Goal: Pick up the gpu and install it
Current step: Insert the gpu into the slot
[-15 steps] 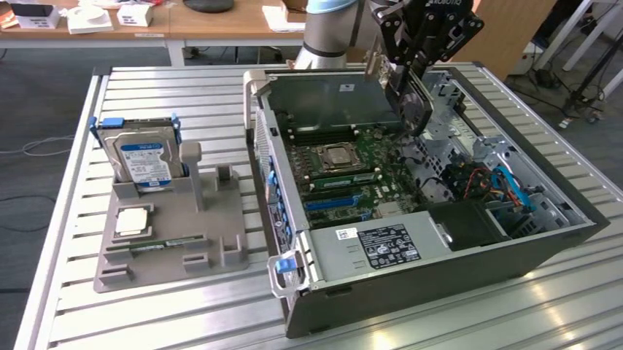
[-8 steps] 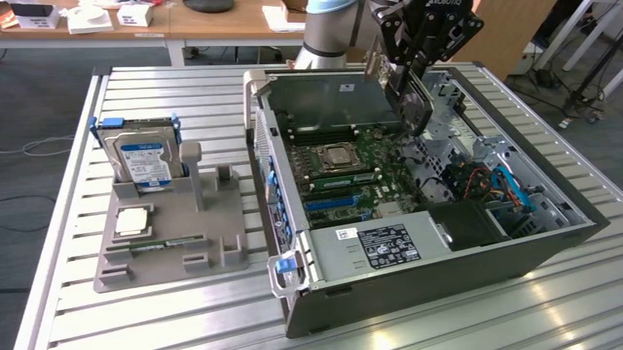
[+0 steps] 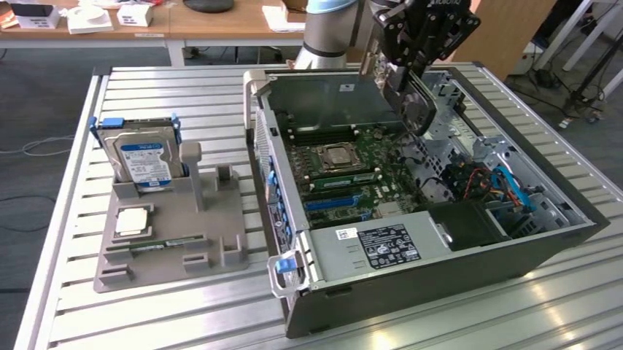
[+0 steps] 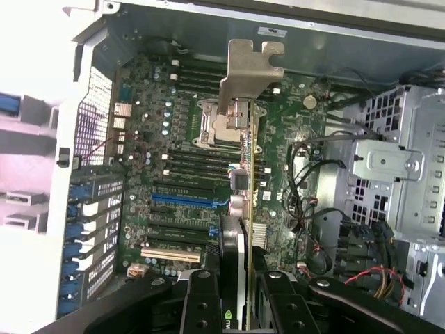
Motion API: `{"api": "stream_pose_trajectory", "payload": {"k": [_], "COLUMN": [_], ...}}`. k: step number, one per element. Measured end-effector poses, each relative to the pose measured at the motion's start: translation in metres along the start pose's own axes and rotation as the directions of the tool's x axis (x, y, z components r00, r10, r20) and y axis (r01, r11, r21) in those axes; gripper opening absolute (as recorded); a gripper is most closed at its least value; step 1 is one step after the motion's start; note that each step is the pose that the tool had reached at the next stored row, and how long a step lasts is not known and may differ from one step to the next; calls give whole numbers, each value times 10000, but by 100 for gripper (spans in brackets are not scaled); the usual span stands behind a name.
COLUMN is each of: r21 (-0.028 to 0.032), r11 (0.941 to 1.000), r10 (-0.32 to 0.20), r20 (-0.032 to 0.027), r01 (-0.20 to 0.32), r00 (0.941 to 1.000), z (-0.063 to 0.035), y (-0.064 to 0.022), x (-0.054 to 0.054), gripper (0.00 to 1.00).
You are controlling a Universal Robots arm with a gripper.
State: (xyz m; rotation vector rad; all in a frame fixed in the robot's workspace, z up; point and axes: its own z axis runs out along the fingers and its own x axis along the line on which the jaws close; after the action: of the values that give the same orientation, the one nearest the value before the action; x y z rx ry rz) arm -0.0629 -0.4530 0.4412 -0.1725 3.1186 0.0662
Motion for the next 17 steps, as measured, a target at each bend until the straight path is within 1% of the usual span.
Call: {"api": "stream_pose_trajectory", "payload": {"k": [4, 8, 13, 17], "r21": [-14, -28, -46, -62], "r11": [9980, 9922, 9814, 9686], "r10": [-625, -1248, -1921, -2485], "r20": [-25, -50, -75, -96], "r01": [625, 1248, 1921, 2484], "r00": [9980, 9922, 9813, 9686], "z": [2, 4, 7, 9], "y": [0, 0, 0, 0], "x": [0, 0, 0, 0], "gripper": [27, 27, 27, 27]}}
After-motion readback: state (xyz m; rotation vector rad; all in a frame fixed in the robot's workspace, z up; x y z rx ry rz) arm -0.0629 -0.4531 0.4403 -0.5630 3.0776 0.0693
